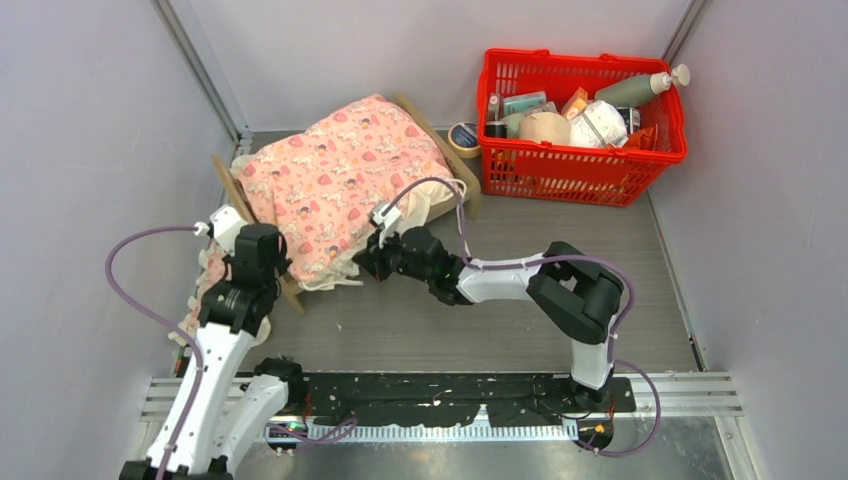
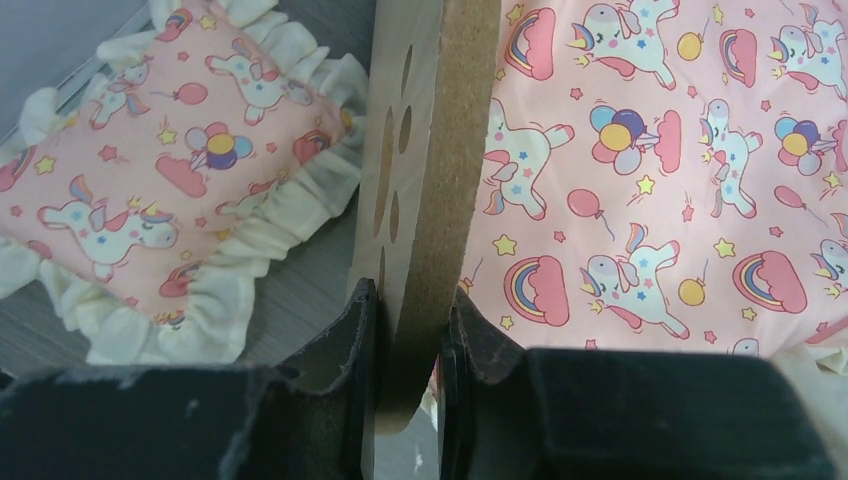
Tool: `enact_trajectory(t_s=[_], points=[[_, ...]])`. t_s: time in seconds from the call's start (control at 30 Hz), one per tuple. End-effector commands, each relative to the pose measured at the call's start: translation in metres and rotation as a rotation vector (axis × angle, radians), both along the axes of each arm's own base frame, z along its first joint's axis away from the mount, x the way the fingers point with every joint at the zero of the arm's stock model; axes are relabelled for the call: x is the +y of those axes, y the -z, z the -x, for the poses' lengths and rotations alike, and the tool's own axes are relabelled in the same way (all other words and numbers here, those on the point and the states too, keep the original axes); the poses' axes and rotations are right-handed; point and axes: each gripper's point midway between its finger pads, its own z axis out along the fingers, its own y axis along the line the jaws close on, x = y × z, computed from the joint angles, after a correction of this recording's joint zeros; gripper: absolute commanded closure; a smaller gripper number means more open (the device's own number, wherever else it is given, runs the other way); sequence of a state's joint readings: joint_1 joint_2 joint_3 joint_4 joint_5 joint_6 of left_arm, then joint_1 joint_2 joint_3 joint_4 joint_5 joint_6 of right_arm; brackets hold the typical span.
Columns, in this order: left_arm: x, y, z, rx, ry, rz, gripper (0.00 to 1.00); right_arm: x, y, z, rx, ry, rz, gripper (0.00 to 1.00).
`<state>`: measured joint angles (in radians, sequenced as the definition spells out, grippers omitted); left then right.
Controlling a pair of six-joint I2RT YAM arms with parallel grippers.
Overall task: Set up the pet bed
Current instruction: Cross the ropes on the bed frame.
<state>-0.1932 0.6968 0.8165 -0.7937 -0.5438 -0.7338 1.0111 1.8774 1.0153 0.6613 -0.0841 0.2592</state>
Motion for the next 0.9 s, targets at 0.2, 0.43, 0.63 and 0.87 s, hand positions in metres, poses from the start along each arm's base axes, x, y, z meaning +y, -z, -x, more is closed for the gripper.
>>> enact_trajectory(t_s=[0.2,0.43,0.63,0.87], points=[[-0.011,-0.032,-0.048,-0.172,-0.004,0.079,0.75,-0.001,-0.032,-0.003,-0.017,-0.027,-0.017,0.95],[-0.023,-0.061,-0.005,-0.126,0.21,0.006,0.43,-0.002,-0.006,0.054,0.105,-0.086,0.008,0.95],[-0.053,-0.038,0.032,-0.08,0.38,0.115,0.43,0.009,0.0,0.094,0.128,-0.158,0.004,0.95],[-0.067,-0.001,0.048,-0.057,0.407,0.217,0.45,0.017,-0.016,0.117,0.14,-0.206,-0.051,0.95]])
